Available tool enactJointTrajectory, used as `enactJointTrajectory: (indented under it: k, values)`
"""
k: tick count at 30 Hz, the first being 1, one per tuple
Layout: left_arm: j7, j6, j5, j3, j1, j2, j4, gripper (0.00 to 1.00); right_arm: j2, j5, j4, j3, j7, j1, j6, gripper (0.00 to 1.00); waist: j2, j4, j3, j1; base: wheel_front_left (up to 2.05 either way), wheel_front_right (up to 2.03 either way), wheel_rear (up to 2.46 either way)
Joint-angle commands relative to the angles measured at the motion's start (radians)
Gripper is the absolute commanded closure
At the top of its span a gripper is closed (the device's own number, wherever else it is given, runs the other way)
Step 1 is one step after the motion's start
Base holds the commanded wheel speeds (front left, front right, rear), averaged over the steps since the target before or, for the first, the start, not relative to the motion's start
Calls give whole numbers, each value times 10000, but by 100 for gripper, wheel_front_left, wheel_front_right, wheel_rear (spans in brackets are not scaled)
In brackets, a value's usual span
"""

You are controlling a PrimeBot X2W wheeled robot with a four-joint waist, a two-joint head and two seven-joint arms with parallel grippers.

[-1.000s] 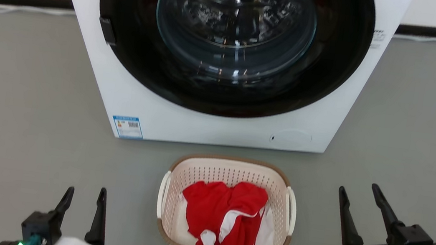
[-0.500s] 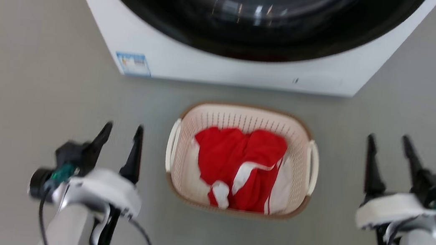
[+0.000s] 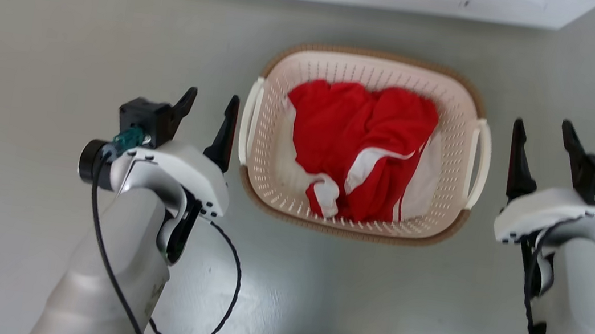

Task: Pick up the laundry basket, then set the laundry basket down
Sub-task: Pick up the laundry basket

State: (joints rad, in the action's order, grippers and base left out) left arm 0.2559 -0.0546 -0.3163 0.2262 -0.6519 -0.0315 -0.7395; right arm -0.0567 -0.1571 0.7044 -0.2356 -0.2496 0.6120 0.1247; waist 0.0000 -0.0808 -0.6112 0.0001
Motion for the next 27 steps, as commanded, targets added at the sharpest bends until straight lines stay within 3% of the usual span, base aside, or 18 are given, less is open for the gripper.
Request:
enactJointTrajectory:
  k: [1, 10, 27]
  values:
    - [59, -52, -164, -92, -276, -187, -137, 0, 58, -113, 87, 137, -88, 257, 60, 0, 0, 24, -574, 0, 0, 0, 0]
    - [56, -115, -955, 804, -1712, -187, -2236, 0, 62, -198, 1686, 330, -23, 1229, 60, 0, 0, 250, -1571, 0, 0, 0, 0]
    - [58, 139, -1542, 1734, -3058, -187, -3387, 0, 64, -155, 3129, 662, -109, 2319, 60, 0, 0, 273, -2748, -1, 0, 0, 0]
